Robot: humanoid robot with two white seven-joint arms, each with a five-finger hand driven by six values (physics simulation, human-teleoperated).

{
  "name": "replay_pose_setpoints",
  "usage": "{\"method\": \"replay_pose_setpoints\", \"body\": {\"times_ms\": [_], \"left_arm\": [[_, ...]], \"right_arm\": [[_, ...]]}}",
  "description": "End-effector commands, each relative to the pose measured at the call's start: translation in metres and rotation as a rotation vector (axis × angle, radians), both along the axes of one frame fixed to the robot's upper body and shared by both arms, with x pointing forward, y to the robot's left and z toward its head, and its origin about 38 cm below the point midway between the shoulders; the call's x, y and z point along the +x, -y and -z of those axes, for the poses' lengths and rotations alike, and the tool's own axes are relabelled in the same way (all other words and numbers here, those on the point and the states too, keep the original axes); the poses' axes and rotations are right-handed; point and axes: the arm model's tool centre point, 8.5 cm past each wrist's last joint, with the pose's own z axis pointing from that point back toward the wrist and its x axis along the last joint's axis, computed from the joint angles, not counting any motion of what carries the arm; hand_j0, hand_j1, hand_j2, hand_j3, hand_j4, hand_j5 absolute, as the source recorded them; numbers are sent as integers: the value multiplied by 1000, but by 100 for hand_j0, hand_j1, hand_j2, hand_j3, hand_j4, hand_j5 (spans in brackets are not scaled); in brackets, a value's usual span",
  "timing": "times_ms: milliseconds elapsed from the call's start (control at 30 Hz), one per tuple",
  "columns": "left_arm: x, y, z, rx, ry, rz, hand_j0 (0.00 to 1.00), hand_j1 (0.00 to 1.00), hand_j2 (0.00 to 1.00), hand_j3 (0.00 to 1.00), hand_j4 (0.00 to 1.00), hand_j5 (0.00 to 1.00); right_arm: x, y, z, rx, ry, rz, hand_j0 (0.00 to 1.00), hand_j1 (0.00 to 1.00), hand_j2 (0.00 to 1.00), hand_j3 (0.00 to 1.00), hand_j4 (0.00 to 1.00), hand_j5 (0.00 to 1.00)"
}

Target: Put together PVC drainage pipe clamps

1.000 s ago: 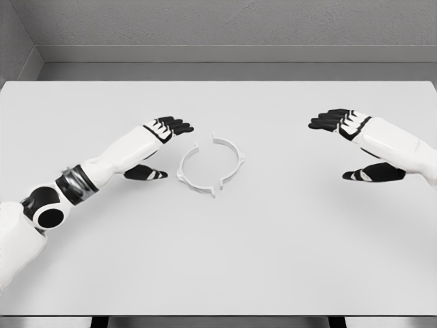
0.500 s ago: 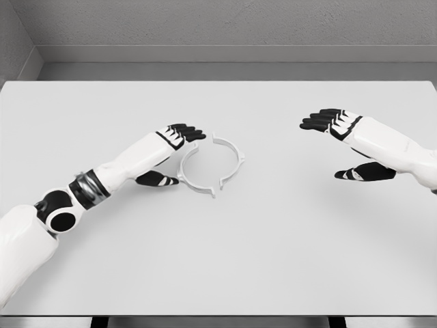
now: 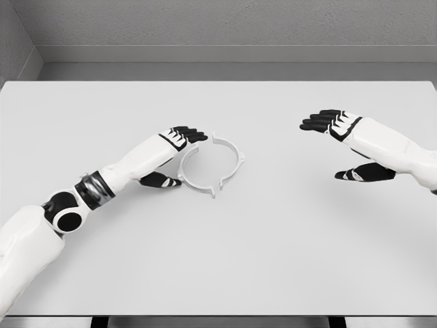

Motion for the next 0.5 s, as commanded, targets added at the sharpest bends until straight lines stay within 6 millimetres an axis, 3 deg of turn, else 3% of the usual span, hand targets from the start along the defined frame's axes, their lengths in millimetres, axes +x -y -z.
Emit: {"method": "replay_pose_setpoints", "body": {"times_ms": [0,467], "left_arm": [[0,0,0,-8,-4,-3,100,100,100,100,100,100],[5,6,4,-22,-16,-10,100,100,100,100,100,100]], "right_arm": [[0,0,0,8,-4,0,100,100,100,100,100,100],[0,0,0,6,-3,1,100,100,100,100,100,100]]}}
